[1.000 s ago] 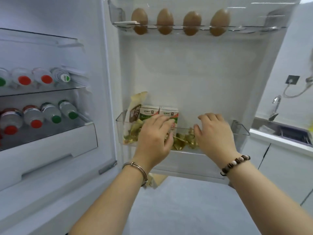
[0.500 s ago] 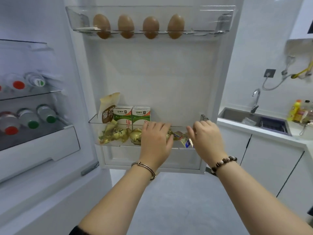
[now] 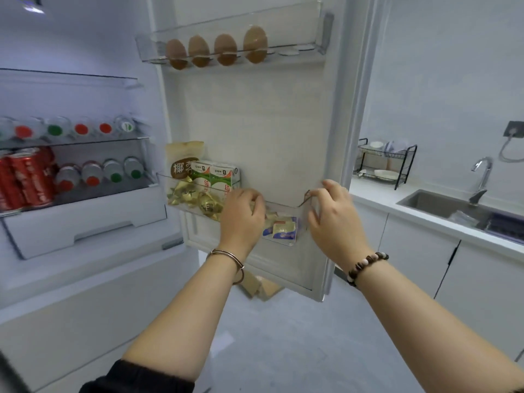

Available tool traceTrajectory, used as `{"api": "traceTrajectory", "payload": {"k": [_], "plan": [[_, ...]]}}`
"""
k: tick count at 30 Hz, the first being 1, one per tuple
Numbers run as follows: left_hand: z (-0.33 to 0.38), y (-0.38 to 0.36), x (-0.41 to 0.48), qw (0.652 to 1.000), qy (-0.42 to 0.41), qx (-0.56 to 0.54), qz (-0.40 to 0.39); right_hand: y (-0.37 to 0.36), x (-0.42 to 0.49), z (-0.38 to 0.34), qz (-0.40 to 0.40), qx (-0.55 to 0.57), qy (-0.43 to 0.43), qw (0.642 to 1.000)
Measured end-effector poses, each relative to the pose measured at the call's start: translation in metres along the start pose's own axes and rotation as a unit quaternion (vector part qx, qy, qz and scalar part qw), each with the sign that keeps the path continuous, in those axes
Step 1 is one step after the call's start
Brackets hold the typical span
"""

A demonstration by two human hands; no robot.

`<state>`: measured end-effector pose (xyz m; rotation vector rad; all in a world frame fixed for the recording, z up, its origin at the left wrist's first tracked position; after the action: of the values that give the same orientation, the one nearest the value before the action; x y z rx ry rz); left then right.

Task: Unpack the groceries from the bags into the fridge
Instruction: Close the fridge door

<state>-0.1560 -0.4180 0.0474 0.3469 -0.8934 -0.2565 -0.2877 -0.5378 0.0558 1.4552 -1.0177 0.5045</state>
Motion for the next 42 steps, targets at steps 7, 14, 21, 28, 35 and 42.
{"api": "traceTrajectory", "payload": {"k": [7,14,21,28,35,42], "plan": [[0.039,0.025,-0.053,0.996,-0.062,0.012,0.062,0.028,-0.017,-0.014,0.062,-0.002,0.063,0.996],[0.028,0.077,-0.073,0.991,-0.008,0.058,0.122,0.034,-0.031,-0.058,0.084,0.019,0.176,0.981],[0.004,0.131,-0.088,0.978,0.076,0.086,0.173,0.038,-0.037,-0.101,0.099,0.081,0.272,0.954],[-0.007,0.17,-0.103,0.97,0.062,0.073,0.222,0.026,-0.036,-0.145,0.112,0.119,0.322,0.933],[-0.014,0.201,-0.114,0.965,0.056,0.057,0.251,0.01,-0.034,-0.189,0.084,0.26,0.334,0.902],[-0.034,0.237,-0.124,0.955,0.135,0.052,0.259,-0.006,-0.027,-0.243,0.059,0.321,0.397,0.858]]}}
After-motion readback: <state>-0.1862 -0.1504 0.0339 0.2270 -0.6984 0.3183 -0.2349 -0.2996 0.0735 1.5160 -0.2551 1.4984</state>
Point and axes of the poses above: each hand's wrist, its own x-axis towards the middle knuckle, its own y-axis out of the back of the hand, z = x × y, the point moved 4 cm from there along x, towards the middle knuckle, and after that the axes turned 1 degree about z, right-handed, at the moved point
